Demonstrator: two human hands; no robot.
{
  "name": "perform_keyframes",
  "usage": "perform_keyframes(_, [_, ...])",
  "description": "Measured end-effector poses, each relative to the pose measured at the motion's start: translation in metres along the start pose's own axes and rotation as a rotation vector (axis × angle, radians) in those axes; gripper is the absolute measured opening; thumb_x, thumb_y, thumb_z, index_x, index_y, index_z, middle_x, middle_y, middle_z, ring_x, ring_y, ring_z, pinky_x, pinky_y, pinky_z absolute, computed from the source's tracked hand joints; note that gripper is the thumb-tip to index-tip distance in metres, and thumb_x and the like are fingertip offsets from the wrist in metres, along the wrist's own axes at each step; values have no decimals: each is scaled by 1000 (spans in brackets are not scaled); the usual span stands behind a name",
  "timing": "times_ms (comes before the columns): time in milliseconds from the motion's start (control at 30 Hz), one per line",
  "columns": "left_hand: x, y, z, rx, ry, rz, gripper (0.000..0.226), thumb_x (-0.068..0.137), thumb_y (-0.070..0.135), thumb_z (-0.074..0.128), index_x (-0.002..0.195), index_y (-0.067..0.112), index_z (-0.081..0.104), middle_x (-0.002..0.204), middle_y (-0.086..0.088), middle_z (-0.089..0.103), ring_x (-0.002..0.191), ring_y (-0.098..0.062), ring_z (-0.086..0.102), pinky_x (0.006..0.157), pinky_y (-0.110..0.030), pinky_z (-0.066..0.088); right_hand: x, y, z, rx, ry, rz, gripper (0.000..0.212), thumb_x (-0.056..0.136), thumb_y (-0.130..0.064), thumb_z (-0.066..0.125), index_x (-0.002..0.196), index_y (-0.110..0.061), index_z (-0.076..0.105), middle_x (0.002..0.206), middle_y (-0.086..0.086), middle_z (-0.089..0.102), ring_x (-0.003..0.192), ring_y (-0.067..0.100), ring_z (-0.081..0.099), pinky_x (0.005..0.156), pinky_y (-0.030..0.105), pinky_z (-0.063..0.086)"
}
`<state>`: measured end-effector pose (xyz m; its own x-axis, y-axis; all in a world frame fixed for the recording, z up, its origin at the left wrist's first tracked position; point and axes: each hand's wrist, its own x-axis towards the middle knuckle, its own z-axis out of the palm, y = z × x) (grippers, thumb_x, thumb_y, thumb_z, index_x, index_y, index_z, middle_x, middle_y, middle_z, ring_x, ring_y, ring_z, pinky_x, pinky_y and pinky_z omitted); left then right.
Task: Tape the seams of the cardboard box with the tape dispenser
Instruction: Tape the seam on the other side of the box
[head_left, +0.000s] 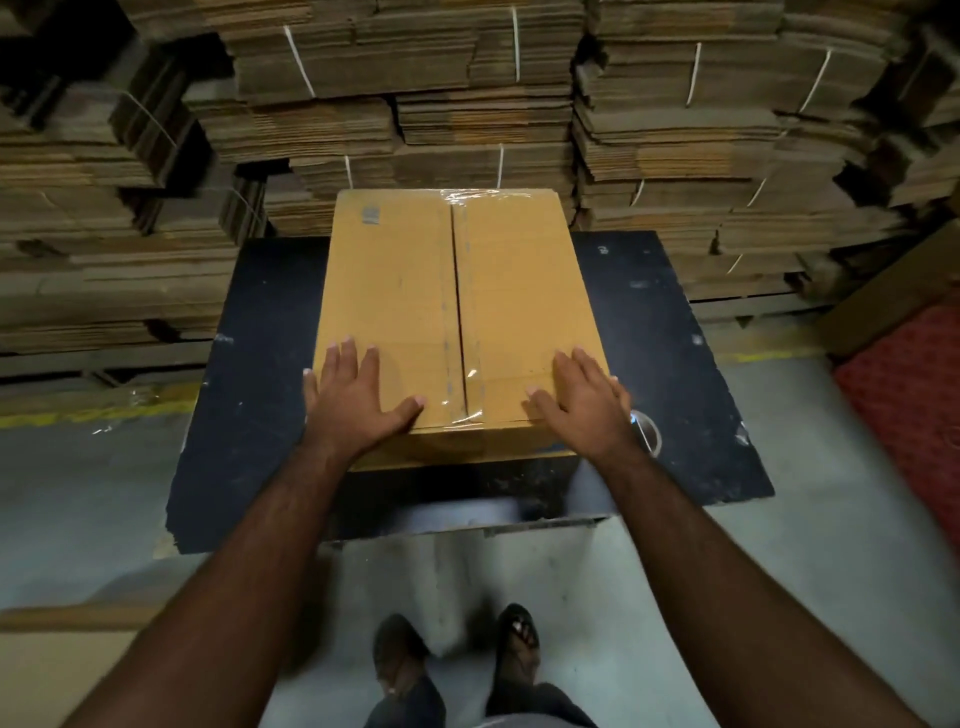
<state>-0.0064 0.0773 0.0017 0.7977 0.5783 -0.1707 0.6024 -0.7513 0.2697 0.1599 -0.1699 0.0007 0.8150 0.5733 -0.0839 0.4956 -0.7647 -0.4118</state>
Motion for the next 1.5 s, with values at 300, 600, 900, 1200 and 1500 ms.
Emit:
perform_keyframes(300, [-34, 123, 54, 8, 35, 294, 70, 92, 64, 39, 151, 28, 29, 163, -4, 17, 148, -21, 17, 119, -55, 6, -16, 82, -1, 376, 289, 283, 13, 93, -8, 48, 105, -10, 51, 101, 11, 59, 93, 30, 56, 75, 30, 37])
perform_keyframes(600, [-34, 132, 61, 101, 110, 258, 64, 95, 59, 42, 151, 31, 31, 161, -2, 24, 145, -21, 27, 118, -56, 15, -16, 116, 38, 220, 40, 284, 46, 79, -17, 75, 114, -12, 46, 118, 10, 56, 112, 29, 52, 87, 39, 49])
perform_keyframes(900, [-30, 146, 26, -137, 5, 174, 69, 85, 47, 67, 146, 27, 40, 155, 2, 36, 141, -20, 33, 118, -53, 18, -8, 139, -4, 570, -44, 436, 64, 82, -2, 62, 132, -28, 32, 117, 10, 60, 97, 32, 63, 78, 38, 55])
perform_keyframes(1200, [-36, 215, -32, -783, 38, 129, 26, 93, 37, 63, 110, 19, 70, 109, 4, 70, 100, -12, 64, 88, -31, 50, -23, 95, -153, 1009, 215, 184, 45, 65, -23, 58, 108, -36, 52, 115, 5, 64, 94, 22, 63, 73, 36, 52])
perform_keyframes(1500, [-55, 188, -83, -1430, -31, -217, 51, 100, 52, 41, 96, 8, 66, 100, -9, 74, 97, -22, 68, 85, -39, 53, -50, -25, -130, 535, 19, -250, 63, 67, -46, 84, 118, -39, 47, 91, -16, 58, 78, -2, 58, 59, 15, 45])
